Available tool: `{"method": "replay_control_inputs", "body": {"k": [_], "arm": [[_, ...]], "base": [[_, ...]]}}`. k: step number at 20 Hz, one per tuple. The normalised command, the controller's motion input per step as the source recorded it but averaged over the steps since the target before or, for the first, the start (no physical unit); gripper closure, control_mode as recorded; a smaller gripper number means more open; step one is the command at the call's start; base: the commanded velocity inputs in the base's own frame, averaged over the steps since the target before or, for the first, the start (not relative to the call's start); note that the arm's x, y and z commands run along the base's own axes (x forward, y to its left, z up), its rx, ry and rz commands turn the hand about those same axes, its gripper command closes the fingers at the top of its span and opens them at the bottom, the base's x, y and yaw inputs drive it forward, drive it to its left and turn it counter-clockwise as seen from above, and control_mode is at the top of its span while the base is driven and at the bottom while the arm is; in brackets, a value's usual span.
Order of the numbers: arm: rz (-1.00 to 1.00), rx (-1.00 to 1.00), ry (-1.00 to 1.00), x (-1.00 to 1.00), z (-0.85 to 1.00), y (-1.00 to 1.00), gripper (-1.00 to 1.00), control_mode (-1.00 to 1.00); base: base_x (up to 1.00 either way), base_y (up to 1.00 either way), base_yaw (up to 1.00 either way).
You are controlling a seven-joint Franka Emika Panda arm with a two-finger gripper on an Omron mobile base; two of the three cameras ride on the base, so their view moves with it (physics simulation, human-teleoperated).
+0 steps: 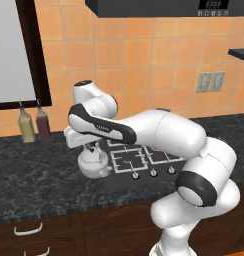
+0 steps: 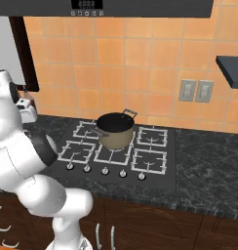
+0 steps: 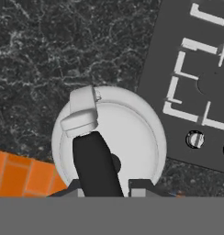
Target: Pick the kettle from the counter and place it on a stove burner. Then turn the burner on.
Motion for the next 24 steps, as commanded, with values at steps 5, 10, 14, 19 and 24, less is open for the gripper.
{"method": "replay_control_inputs", "body": {"k": [5, 10, 14, 19, 24], "arm": [[-0.3, -0.02, 0.13, 0.32, 0.21, -0.36, 1.0, -1.0], [-0.26, 0.0, 0.0, 0.13, 0.02, -0.57, 1.0, -1.0], [-0.25, -0.01, 0.0, 0.16, 0.07, -0.35, 1.0, -1.0], [-0.24, -0.04, 0.01, 0.32, 0.05, -0.2, 1.0, -1.0], [-0.27, -0.03, 0.07, 0.89, 0.02, -0.14, 1.0, -1.0]], "base": [[0.0, 0.0, 0.0], [0.0, 0.0, 0.0], [0.0, 0.0, 0.0], [0.0, 0.0, 0.0], [0.0, 0.0, 0.0]]}}
